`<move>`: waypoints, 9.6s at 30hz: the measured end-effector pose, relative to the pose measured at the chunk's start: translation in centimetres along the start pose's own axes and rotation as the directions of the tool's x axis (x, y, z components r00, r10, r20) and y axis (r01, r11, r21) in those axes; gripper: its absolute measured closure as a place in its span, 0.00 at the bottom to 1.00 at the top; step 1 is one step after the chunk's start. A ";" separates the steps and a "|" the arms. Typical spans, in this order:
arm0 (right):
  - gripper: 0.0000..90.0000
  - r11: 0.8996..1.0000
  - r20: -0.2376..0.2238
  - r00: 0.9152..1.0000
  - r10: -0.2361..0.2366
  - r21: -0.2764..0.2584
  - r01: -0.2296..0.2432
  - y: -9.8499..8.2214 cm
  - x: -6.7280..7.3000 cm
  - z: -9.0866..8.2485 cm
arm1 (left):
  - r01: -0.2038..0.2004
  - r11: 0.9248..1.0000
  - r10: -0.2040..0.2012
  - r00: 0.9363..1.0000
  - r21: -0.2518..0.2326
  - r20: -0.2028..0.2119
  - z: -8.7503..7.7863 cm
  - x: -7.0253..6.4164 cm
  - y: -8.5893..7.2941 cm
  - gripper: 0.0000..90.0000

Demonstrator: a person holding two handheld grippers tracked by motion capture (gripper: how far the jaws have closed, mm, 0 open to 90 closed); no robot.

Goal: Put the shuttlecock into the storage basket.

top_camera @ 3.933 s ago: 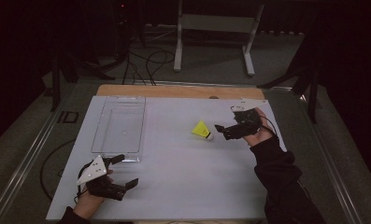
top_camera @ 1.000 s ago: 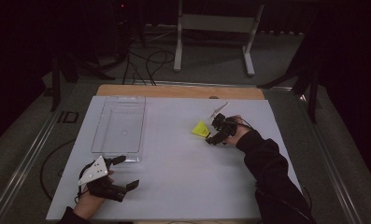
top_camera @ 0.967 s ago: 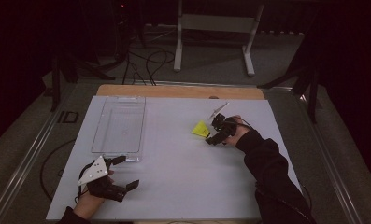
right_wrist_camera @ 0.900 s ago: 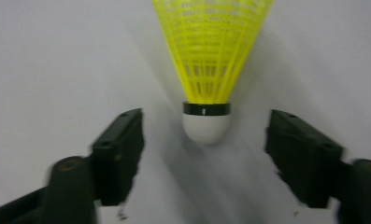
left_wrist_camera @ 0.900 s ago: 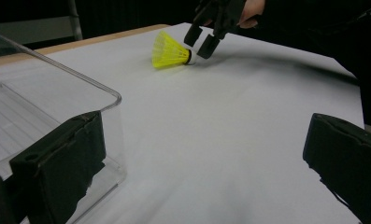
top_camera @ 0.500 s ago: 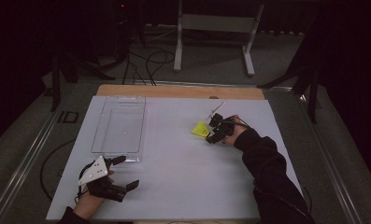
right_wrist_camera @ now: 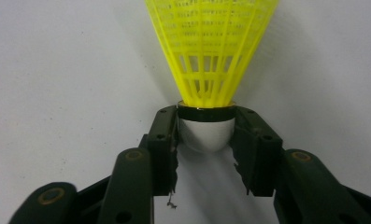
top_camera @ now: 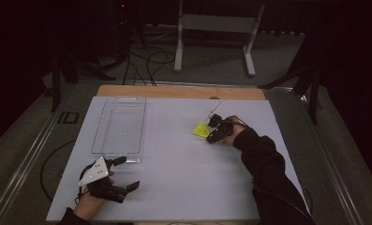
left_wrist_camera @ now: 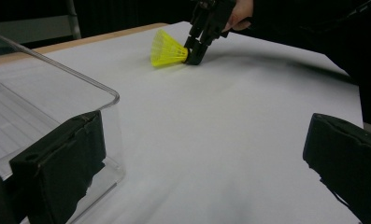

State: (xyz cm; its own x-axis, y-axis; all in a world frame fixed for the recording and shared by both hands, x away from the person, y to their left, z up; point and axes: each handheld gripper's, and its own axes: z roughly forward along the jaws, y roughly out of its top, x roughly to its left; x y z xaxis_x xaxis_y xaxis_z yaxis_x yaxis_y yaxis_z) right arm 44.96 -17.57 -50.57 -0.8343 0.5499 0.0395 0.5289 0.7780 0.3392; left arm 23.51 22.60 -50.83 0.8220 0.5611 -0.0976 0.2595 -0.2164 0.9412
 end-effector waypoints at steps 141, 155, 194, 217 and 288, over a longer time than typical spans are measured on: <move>0.73 1.000 -0.012 1.000 -0.003 0.030 0.003 17.3 17.1 -6.3 | -0.004 1.000 0.004 1.000 0.009 0.004 0.2 0.0 -0.1 0.00; 0.72 0.999 -0.027 0.999 -0.029 0.033 0.030 18.7 18.3 -4.9 | -0.009 1.000 0.009 1.000 0.014 0.008 0.2 0.0 -0.1 0.00; 0.72 0.998 -0.118 0.993 -0.005 -0.064 -0.003 19.8 20.4 -1.3 | -0.013 1.000 0.013 1.000 0.014 0.014 0.1 -0.1 -0.1 0.00; 0.72 0.991 -0.098 0.995 -0.003 -0.131 -0.010 18.6 21.0 -0.2 | -0.012 1.000 0.012 1.000 0.020 0.019 0.2 -0.1 -0.1 0.00; 0.08 0.969 -0.032 0.998 -0.059 -0.243 0.050 15.0 19.2 -3.9 | -0.001 1.000 0.000 1.000 0.026 0.023 0.5 0.0 -0.1 0.00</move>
State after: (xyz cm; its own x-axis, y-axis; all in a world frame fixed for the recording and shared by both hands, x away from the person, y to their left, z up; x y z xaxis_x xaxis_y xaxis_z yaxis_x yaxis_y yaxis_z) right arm 36.31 3.46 -41.10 -0.8689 0.4925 0.0497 0.4328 0.7070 0.5593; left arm 23.75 22.25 -51.12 0.8338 0.5420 -0.1048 0.2715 -0.2374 0.9327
